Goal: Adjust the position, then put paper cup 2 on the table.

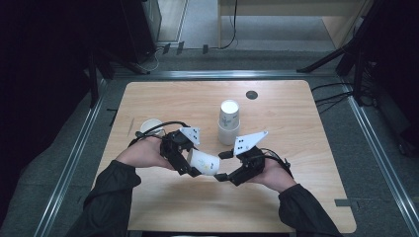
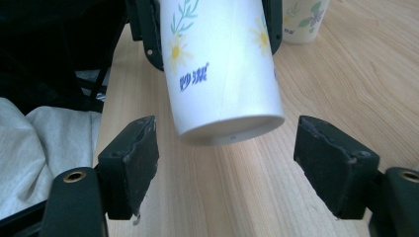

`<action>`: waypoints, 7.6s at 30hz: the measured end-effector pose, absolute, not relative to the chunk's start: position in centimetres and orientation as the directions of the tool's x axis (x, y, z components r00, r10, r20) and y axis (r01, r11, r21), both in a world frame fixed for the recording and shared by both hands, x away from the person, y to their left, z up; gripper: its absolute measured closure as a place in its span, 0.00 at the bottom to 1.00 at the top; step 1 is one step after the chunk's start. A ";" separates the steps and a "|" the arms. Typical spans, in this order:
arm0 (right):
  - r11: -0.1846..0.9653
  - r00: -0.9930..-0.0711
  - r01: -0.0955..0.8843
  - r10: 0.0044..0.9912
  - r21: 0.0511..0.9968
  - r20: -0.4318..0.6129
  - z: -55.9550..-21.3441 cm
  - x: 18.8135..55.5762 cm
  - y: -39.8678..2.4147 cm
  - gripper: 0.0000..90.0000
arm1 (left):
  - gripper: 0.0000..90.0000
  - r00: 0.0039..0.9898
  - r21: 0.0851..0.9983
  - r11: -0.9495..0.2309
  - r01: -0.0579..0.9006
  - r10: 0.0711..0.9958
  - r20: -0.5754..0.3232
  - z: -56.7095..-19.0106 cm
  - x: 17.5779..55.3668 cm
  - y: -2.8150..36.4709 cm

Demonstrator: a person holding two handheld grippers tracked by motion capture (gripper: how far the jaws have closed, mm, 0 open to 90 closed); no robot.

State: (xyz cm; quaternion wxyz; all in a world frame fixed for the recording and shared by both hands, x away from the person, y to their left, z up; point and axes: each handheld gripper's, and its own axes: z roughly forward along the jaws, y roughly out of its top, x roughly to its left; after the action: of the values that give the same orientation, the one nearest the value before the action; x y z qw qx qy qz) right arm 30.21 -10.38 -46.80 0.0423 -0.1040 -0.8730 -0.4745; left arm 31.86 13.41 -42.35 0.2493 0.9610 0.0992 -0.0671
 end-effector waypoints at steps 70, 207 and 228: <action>0.388 -0.967 0.237 0.178 0.890 0.180 -45.1 30.9 -13.2 0.38 | 0.18 0.938 0.757 -0.557 0.342 0.245 -0.244 -42.9 31.3 16.1; 0.478 -0.890 0.333 0.445 0.813 0.103 -47.3 32.7 -16.1 0.26 | 0.28 0.838 0.592 -0.632 0.500 0.526 -0.147 -43.4 30.5 28.5; 0.529 -0.890 0.337 0.450 0.779 0.080 -47.9 33.1 -15.3 0.26 | 0.28 0.818 0.374 -0.767 0.521 0.574 0.040 -45.8 32.1 28.0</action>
State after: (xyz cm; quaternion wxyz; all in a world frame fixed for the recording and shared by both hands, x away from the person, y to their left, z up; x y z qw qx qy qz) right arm 33.07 -15.25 -47.86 -0.0654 -0.2257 -0.8718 -0.4297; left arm 32.08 28.03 -45.75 0.1758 0.9370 0.2922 0.0760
